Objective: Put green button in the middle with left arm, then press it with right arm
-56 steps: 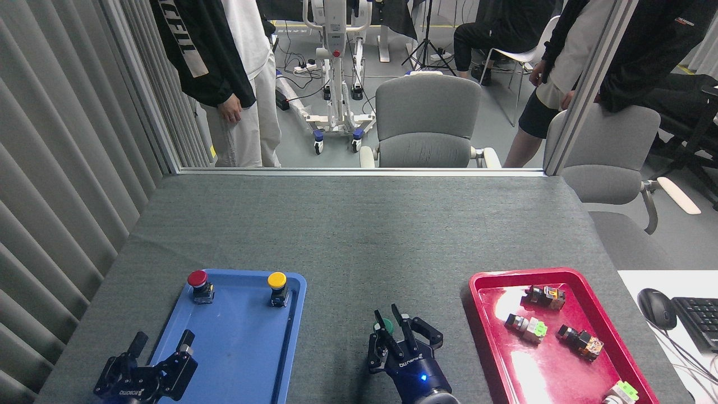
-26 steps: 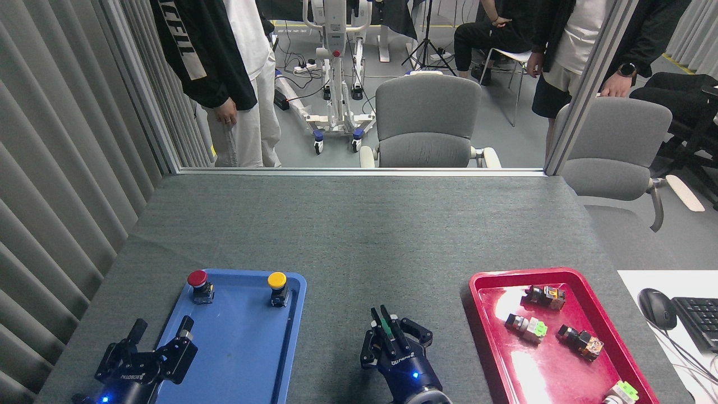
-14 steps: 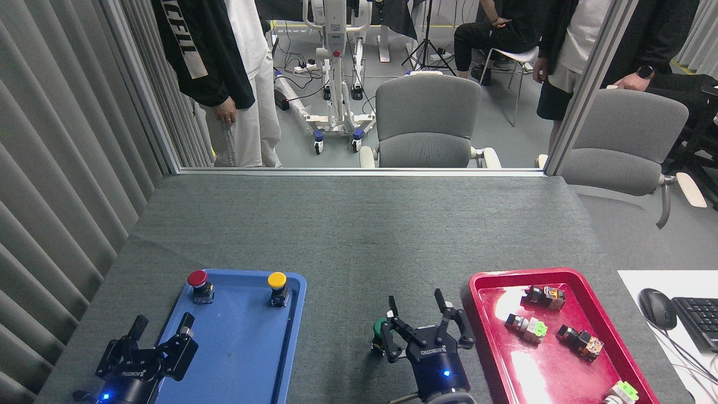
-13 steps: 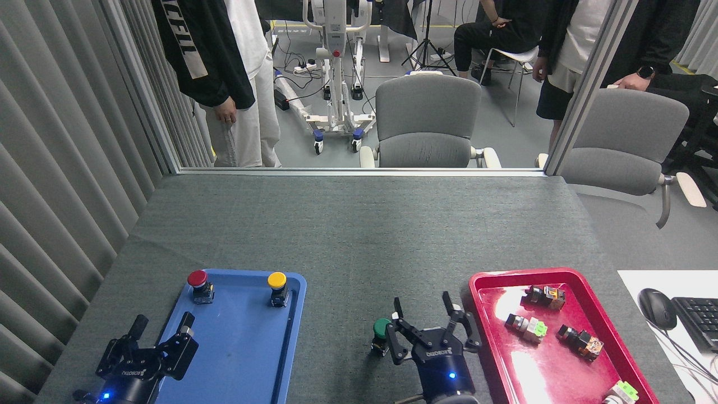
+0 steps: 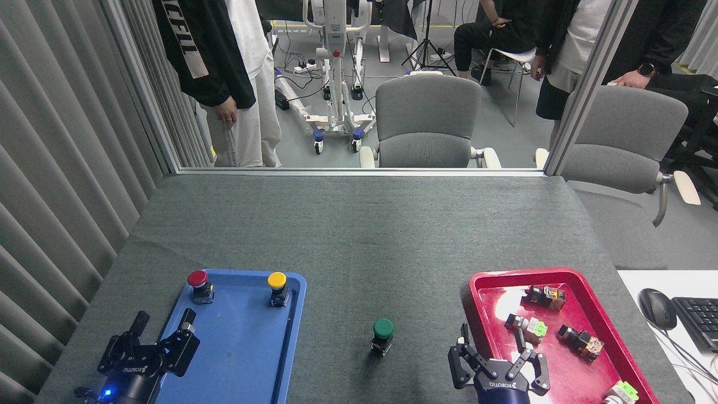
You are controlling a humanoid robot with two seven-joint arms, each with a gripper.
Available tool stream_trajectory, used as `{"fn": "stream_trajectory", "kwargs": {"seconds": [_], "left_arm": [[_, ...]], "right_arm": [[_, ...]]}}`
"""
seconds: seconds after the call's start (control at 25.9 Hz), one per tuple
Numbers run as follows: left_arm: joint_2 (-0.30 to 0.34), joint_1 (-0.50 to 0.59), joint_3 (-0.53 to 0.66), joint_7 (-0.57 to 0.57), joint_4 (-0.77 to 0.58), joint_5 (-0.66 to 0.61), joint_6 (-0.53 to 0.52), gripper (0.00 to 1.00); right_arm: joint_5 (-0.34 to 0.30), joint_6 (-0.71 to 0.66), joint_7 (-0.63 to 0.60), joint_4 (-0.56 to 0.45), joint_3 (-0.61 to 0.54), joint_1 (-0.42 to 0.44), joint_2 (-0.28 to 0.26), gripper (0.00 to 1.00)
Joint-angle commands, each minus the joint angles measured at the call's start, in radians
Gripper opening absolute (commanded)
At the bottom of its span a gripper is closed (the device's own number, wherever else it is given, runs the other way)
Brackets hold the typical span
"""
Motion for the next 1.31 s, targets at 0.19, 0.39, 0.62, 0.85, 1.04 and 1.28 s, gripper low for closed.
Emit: {"fn": "stream_trajectory", "kwargs": {"seconds": [0.19,0.39,0.62,0.85,1.04,1.28], "left_arm": [[-0.003,0.001,-0.007,0.000,-0.002,-0.117,0.093,0.99],[-0.006,0.008,-0.018,0.004,-0.005,-0.150,0.122,0.99],[0.006,0.011,-0.070,0.015,-0.011,-0.151,0.194,0.99],[0.003,0.011,-0.072,0.015,-0.008,-0.148,0.194,0.99],[-0.006,0.015,-0.078,0.018,-0.015,-0.154,0.196,0.99],[-0.009,0.015,-0.082,0.018,-0.006,-0.154,0.196,0.99]], "right_arm": [[0.003,-0.004,0.001,-0.005,0.000,0.003,-0.023,0.99],[0.003,-0.017,-0.001,-0.025,0.008,0.000,-0.040,0.99],[0.000,-0.045,-0.001,-0.045,0.008,0.003,-0.046,0.99],[0.000,-0.054,-0.001,-0.045,0.005,0.001,-0.048,0.99],[0.000,-0.094,-0.001,-0.042,0.005,0.001,-0.048,0.99],[0.000,-0.113,-0.001,-0.039,0.002,0.003,-0.049,0.99]]}}
